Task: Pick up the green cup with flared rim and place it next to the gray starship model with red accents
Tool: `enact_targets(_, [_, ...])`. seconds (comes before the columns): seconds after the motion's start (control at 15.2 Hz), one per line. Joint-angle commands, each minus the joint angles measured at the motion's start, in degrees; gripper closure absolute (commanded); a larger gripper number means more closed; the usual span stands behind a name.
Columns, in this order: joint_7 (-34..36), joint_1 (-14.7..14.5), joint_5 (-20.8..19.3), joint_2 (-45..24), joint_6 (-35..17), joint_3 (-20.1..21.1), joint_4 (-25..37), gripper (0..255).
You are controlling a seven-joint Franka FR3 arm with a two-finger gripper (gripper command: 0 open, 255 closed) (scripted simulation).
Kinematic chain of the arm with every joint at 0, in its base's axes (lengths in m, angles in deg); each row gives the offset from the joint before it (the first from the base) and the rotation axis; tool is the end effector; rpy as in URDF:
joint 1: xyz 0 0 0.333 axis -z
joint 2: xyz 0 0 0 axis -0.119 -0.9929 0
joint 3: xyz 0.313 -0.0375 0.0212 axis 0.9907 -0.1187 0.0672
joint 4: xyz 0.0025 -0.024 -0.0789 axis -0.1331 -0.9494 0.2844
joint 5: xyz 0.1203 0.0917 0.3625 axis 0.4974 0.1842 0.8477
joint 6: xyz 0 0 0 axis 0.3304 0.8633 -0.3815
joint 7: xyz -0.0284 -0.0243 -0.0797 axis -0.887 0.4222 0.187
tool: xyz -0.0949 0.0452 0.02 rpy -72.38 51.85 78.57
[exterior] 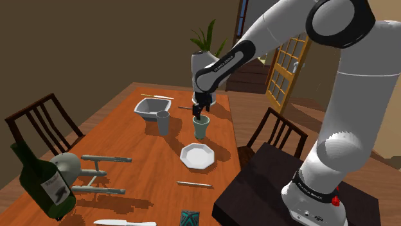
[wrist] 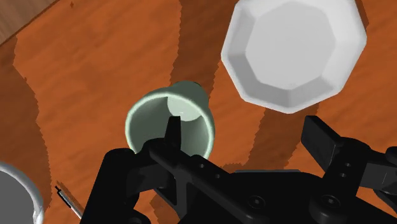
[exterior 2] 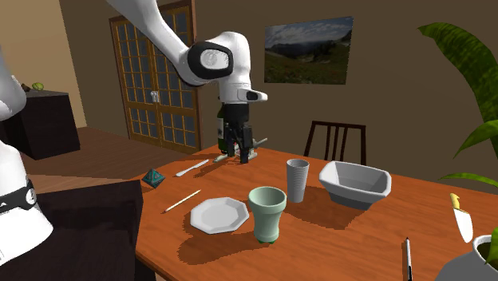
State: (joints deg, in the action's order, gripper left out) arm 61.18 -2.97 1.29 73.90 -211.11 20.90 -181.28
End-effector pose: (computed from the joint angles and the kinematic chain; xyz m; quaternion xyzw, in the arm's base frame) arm 0.5598 0.0004 0.2987 0.9953 0.0648 -0.0193 0.0690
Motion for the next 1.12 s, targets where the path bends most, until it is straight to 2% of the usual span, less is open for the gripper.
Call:
enact_targets(0.0, [0.34,0.14,-0.87,-4.36,-1.30,-0.50,2.73,0])
enact_targets(0.4, [1.46,-0.26,-2.52,-17.94,-2.95,-1.81,13.81,0])
enact_targets(1.06, [2.04,-0.15,-3.44,-22.13,-7.11,-2.55,13.89,0])
